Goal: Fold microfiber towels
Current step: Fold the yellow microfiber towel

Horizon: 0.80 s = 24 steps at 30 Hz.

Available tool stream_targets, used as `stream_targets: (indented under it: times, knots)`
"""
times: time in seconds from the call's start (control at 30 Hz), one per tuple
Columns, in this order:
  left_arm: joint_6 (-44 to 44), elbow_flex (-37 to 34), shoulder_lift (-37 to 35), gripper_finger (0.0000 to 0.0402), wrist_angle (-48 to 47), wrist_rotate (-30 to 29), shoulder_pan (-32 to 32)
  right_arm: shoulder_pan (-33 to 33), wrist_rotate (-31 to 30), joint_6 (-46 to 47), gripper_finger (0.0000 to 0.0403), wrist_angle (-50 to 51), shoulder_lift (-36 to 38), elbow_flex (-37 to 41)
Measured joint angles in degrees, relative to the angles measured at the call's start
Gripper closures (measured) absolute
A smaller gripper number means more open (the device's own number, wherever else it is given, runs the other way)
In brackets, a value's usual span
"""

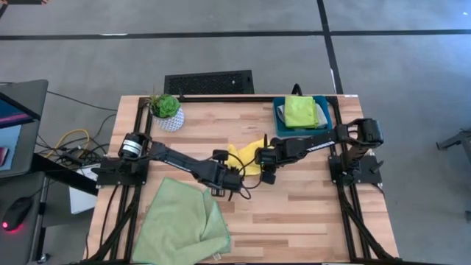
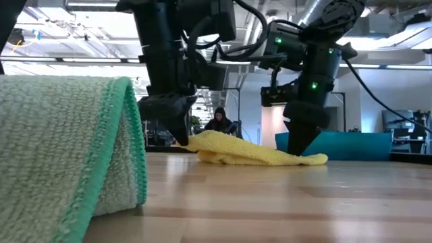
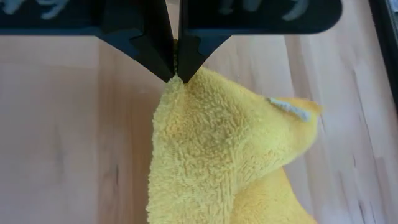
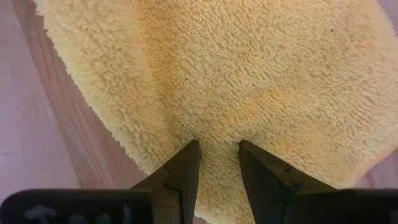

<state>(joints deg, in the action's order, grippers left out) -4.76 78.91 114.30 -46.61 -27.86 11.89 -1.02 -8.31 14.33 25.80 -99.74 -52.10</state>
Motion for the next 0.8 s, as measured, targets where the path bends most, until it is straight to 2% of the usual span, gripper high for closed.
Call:
stream_targets:
  times: [0.17,0.4,0.67,0.8]
  knots:
    - [-1.98,0.00,-0.41,0.0401,-0.66,1.00,0.78,-0.13,1.20,0.71,0.0264,0.17,0.02,-0.02]
    - [-3.07,0.02,-1.82,0.0401,-1.21,5.83,1.14,0.01,1.17,0.72,0.0268,0.20,0.04,-0.02]
    - [-2.55,0.02,-1.95,0.0401,-0.90,15.86,0.17,0.18,1.11,0.72,0.0269,0.22,0.04,-0.02]
    - [-2.57,0.02,-1.95,0.0401,-0.98,17.01,-0.16,0.36,1.01,0.71,0.0270,0.24,0.07,-0.02]
